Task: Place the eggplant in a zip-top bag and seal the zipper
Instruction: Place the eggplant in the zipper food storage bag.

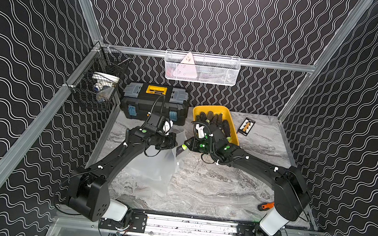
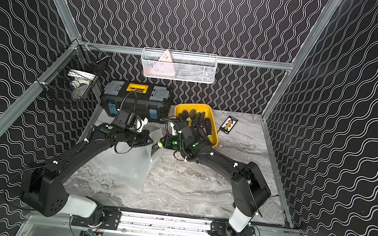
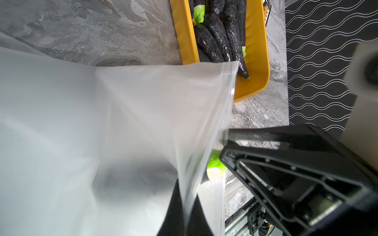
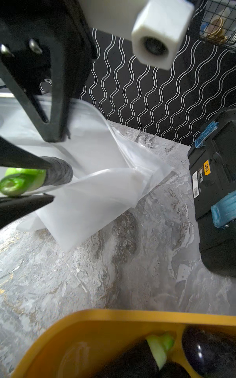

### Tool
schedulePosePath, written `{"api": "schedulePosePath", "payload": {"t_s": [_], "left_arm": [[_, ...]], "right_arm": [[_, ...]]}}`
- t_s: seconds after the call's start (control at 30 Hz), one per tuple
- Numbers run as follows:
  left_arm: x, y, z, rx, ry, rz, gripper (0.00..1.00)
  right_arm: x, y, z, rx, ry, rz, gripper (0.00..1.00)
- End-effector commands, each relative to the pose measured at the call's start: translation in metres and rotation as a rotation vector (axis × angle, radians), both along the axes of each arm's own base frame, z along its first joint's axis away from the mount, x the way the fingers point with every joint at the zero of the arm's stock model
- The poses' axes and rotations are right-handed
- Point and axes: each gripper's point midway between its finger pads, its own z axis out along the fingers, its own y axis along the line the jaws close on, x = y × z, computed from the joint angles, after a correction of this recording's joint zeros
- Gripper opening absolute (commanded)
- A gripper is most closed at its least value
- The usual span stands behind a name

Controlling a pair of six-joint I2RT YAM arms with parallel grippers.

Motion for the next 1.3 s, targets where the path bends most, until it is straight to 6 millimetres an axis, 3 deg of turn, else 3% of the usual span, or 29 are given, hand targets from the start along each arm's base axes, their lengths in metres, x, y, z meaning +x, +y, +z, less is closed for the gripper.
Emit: {"api": "schedulePosePath", "payload": {"t_s": [0.0,0.33,0.67,0.93,1.13,1.27], "left_arm": [[0.002,0.001,0.002,0.018,-0.019,-0.01,0.0],[0.001,0.0,0.006,0.007,-0.023,-0.013,0.0],[0.002,-0.001,0.009,-0.001,-0.028,-0.009,0.0],[-0.004,-0.002,0.022,-0.016,-0.045,-0.024,0.0],[-0.007,-0.003,0.026,-0.024,-0.048,-0.029,0.0],[-0.006,-0.002,0.021,-0.024,-0.039,-0.019,0.0]], "right_arm": [[0.0,-0.002,0.01,0.008,-0.015,-0.025,0.23],[-0.012,0.018,0.02,-0.029,-0.065,-0.002,0.2],[-0.016,0.023,0.022,-0.03,-0.074,-0.016,0.18],[0.002,0.028,-0.008,-0.027,-0.052,-0.085,0.18],[0.02,0.044,-0.007,-0.01,-0.065,-0.091,0.19],[0.019,0.054,-0.005,-0.012,-0.046,-0.049,0.29]]}}
